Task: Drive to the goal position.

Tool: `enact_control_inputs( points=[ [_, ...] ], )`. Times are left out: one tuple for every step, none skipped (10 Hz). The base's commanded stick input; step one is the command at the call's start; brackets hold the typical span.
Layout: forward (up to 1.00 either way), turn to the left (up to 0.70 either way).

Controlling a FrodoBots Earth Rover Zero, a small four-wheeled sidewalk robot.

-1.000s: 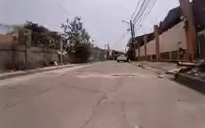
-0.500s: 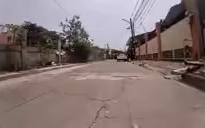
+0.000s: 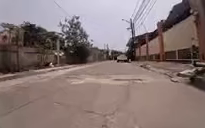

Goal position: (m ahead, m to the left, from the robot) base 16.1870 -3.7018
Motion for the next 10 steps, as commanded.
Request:
enact_control_inputs(
  points=[
    [0.70, 0.00],
    [0.70, 0.00],
    [0.70, 0.00],
    [0.70, 0.00],
    [0.70, 0.00],
    [0.70, 0.00],
    [0.70, 0.00],
    [0.70, 0.00],
    [0.70, 0.00],
    [0.70, 0.00]
  ],
)
